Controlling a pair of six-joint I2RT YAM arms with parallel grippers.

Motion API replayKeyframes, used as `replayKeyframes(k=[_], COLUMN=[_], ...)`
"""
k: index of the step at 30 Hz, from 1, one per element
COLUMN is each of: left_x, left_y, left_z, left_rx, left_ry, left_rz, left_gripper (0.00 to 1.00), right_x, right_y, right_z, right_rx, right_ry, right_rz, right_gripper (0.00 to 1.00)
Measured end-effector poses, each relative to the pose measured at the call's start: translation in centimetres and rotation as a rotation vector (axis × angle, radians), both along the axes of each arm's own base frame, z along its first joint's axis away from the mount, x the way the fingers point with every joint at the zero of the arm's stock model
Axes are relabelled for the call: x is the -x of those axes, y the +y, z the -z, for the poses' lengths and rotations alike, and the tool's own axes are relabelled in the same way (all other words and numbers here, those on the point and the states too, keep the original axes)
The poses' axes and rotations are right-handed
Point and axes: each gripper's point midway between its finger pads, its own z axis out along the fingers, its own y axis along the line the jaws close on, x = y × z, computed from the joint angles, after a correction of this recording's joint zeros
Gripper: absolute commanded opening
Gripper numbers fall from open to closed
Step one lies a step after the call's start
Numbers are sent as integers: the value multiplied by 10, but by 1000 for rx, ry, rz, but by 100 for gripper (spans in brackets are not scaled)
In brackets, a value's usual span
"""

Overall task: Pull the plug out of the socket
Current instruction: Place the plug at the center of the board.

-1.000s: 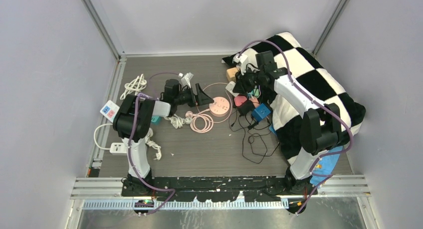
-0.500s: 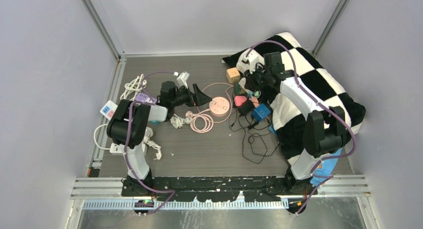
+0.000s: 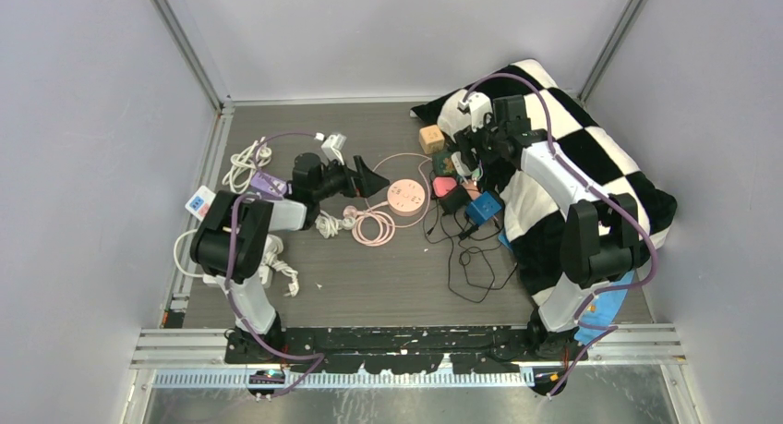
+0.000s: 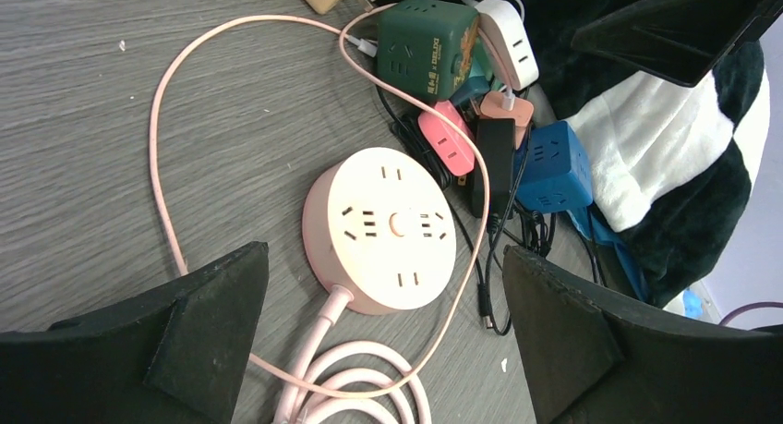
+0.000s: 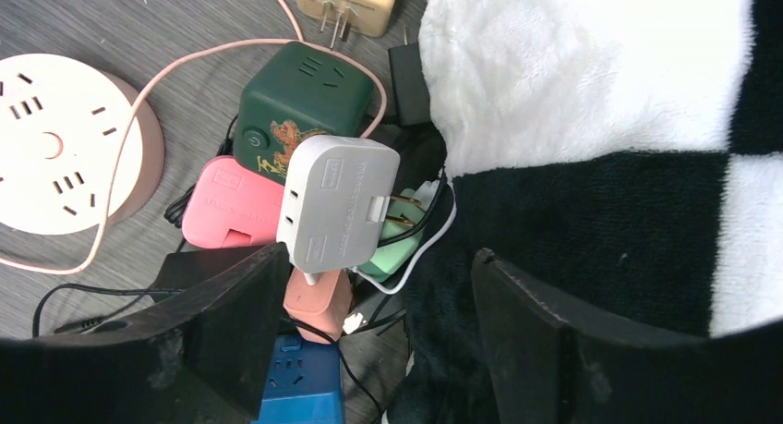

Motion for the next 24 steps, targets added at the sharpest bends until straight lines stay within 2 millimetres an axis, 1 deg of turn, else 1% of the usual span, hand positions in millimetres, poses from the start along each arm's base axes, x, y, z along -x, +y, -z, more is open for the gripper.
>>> replayKeyframes(k=[6, 10, 13, 18, 24], left_x=[4, 6, 6, 9, 14], left_y=[7, 10, 12, 17, 22], left_z=[-7, -10, -11, -15, -28], left_rx=[-18, -21, -24, -24, -14], left_ry=[-41, -71, -93, -132, -211], left_rz=[-30, -45, -55, -79, -98], left_gripper=[99, 100, 100, 100, 100], right_x=[-1, 0, 4, 17, 38], right_y=[0, 4, 12, 26, 42], right_z=[-1, -1, -3, -9, -30], right_rx=[-3, -24, -55, -123, -212], right_ry=[-3, 2, 8, 19, 6], right_rz=[8, -9, -41, -107, -190], right_gripper=[80, 80, 80, 80, 80])
